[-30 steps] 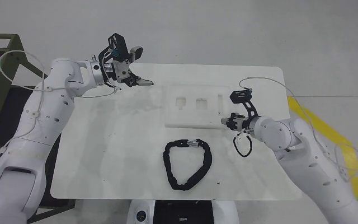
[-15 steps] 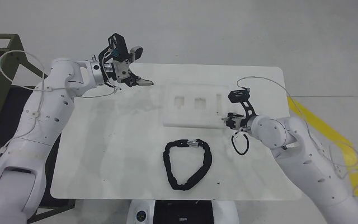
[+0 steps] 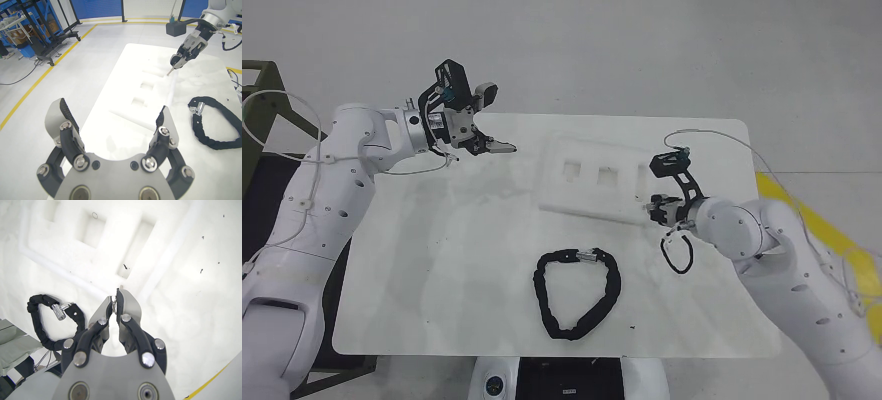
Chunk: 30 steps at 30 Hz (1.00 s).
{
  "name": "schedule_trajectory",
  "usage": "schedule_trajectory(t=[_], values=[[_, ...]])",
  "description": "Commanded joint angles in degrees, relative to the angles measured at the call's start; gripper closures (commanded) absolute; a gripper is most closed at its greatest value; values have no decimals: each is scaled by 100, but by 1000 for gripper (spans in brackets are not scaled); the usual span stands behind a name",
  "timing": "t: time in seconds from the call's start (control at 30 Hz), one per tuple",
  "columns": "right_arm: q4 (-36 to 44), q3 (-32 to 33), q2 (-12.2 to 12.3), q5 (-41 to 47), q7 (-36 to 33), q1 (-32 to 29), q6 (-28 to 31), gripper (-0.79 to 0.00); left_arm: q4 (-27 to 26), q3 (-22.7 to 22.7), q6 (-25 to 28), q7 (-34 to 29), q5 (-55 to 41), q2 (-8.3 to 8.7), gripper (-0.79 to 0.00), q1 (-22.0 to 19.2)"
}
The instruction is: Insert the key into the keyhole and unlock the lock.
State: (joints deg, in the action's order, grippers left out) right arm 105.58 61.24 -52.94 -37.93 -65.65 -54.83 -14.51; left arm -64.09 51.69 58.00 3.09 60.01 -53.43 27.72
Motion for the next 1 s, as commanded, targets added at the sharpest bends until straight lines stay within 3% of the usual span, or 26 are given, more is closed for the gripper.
schedule_trajectory(t=[0.0,0.17,0.4,0.73,0.97], values=[[50,33,3,4,-83,15,52,0,0,0,0,0,-1,0,-785,0],[197,351,31,432,-162,-58,310,0,0,0,0,0,-1,0,-785,0],[460,1267,141,1504,-175,-540,895,0,0,0,0,0,-1,0,-785,0],[555,2661,246,2792,399,-1295,1466,0,0,0,0,0,-1,0,-785,0],[448,3120,274,3403,532,-1485,1824,0,0,0,0,0,-1,0,-785,0]])
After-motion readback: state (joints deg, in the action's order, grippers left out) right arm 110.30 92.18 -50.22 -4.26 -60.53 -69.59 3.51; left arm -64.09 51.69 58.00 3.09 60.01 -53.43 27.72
